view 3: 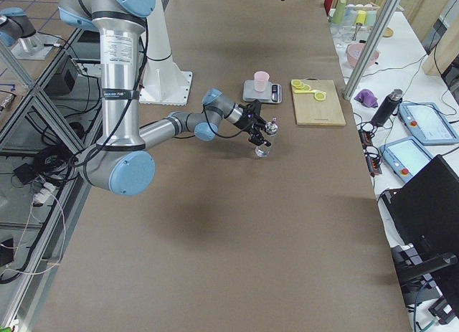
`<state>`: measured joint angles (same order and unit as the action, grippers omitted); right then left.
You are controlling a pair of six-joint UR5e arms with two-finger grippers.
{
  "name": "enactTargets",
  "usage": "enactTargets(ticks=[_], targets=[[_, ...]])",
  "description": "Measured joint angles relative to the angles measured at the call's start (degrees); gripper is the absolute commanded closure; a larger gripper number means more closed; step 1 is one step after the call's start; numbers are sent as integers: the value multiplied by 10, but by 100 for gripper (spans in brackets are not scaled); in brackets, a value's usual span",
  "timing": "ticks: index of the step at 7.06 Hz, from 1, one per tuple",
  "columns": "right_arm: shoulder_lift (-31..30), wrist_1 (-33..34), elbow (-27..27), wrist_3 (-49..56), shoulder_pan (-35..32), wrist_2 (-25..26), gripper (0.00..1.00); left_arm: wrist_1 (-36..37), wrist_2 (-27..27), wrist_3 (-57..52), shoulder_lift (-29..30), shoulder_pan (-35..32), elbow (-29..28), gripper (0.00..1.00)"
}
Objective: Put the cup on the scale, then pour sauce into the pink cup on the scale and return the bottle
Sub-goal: 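Carry the bottle back with the right gripper and lower it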
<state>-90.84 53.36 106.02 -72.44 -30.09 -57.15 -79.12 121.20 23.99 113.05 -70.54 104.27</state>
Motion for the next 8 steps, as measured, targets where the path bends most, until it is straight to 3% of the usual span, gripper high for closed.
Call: enactTargets(ticks=[3, 4, 5, 6, 7, 8], targets=[[1, 0, -7, -5, 5, 0, 82, 18, 0, 0, 7, 0, 6, 2], [2, 0, -12, -6, 7, 0, 75, 19, 0, 0, 8, 0, 6, 2], [4, 0, -16, -6, 9, 0, 60, 19, 0, 0, 9, 0, 6, 2], [4, 0, -17, -6, 10, -1, 37, 19, 0, 0, 10, 0, 5, 2], [3, 0, -17, -6, 10, 0, 4, 20, 0, 0, 10, 1, 5, 2], [1, -1, -14, -7, 10, 0, 1, 20, 0, 0, 11, 1, 5, 2]])
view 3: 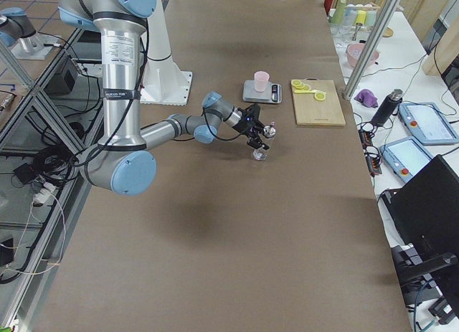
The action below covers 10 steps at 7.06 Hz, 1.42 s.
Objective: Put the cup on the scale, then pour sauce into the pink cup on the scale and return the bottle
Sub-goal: 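Carry the bottle back with the right gripper and lower it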
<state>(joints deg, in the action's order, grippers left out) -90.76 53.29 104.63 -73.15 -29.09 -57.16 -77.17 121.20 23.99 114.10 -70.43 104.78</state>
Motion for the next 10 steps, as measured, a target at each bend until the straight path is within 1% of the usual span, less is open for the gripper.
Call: enactTargets(ticks=[4, 5, 7, 10], targets=[[-6, -1, 9, -10, 4, 10, 0, 0, 0, 0, 1, 0, -1, 2], [-13, -1, 20, -10, 8, 12, 0, 0, 0, 0, 2, 0, -2, 2], [-51, 0, 67, -10, 30, 15, 0, 8, -2, 0, 6, 0, -1, 2], [-86, 0, 111, -10, 74, 18, 0, 17, -3, 0, 9, 0, 0, 2]])
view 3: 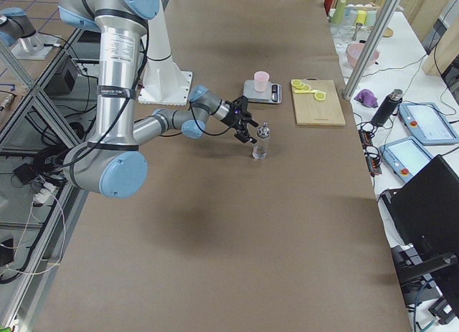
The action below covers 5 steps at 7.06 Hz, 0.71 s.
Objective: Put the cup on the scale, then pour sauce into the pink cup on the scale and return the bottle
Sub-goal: 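Open the right gripper and withdraw it from the bottle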
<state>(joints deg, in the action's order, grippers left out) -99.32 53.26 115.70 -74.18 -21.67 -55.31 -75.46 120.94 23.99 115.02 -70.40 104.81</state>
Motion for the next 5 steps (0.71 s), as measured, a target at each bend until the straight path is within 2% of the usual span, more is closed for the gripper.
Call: enactTargets(ticks=[2, 5], targets=[[-50, 0, 35, 3, 14, -10, 0, 1, 0, 0, 0, 0, 1, 2], [-99, -4, 48, 39, 14, -46, 0, 3, 0, 0, 1, 0, 0, 2]])
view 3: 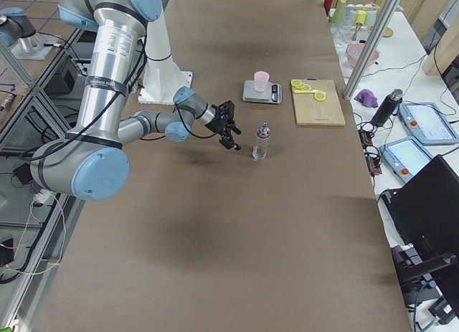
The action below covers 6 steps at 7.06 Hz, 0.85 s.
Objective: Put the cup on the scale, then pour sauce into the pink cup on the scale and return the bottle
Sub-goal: 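Open the right gripper and withdraw it from the bottle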
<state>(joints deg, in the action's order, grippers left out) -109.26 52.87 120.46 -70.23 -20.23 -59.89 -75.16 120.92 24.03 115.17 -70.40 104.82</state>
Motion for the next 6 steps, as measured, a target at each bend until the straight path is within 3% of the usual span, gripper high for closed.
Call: enactTargets(ticks=[2, 4, 6], targets=[[-39, -87, -41, 56, -23, -63, 0, 1, -1, 1, 1, 0, -1, 2], [-44, -259, -164, 148, -140, -217, 0, 1, -1, 3, 1, 1, 0, 2], [-7, -334, -264, 255, -316, -402, 0, 1, -2, 7, 1, 1, 2, 2]])
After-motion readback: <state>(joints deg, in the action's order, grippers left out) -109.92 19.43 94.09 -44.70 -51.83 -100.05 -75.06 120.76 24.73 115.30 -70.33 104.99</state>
